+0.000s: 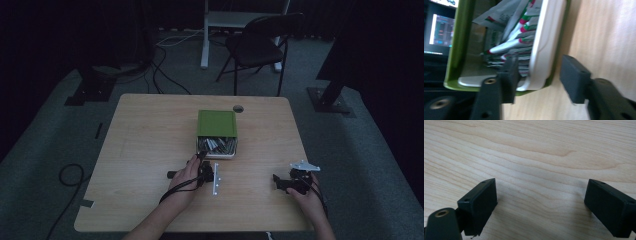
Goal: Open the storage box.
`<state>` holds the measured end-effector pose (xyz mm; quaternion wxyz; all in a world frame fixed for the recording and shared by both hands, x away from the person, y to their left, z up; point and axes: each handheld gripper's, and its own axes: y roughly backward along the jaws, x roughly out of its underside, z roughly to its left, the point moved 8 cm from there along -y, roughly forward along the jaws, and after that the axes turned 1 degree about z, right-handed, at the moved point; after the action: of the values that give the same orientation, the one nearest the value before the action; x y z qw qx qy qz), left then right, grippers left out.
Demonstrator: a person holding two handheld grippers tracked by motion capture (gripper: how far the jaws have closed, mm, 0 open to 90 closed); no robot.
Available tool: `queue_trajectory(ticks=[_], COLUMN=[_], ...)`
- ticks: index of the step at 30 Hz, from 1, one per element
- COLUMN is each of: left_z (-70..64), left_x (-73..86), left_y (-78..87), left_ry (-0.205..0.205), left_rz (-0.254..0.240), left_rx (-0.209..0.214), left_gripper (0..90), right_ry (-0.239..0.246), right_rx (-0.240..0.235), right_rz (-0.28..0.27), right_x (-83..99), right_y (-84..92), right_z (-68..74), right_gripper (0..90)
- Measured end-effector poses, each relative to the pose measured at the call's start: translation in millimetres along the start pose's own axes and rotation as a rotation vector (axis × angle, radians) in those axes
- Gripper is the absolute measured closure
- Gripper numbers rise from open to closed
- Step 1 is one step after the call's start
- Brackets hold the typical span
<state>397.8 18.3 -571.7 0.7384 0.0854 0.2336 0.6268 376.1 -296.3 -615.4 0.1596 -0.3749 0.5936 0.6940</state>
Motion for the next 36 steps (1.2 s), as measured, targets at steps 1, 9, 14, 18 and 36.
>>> queue_trajectory(ticks=[1, 9, 14, 18, 36], left_z=[0.5, -2.2, -1.7, -1.9, -2.3], left_x=[-0.3, 1.6, 2.5, 1.9, 0.1], left_y=[-0.9, -9.5, -13.5, -14.6, -10.1], left_ry=[0.005, 0.003, -0.020, -0.022, -0.025], left_rz=[0.003, 0.045, 0.061, 0.065, 0.083], left_rx=[-0.002, 0.011, 0.000, 0.004, 0.023], left_gripper=[54.7, 64.5, 67.4, 68.9, 69.9], right_ry=[0.000, 0.000, 0.000, 0.000, 0.000], right_rx=[0.000, 0.000, 0.000, 0.000, 0.000], right_rz=[0.000, 0.000, 0.000, 0.000, 0.000], right_x=[0.0, 0.0, 0.0, 0.0, 0.0], right_y=[0.0, 0.0, 0.0, 0.0, 0.0], right_z=[0.0, 0.0, 0.0, 0.0, 0.0], right_gripper=[10.7, 10.7, 10.7, 10.7, 10.7])
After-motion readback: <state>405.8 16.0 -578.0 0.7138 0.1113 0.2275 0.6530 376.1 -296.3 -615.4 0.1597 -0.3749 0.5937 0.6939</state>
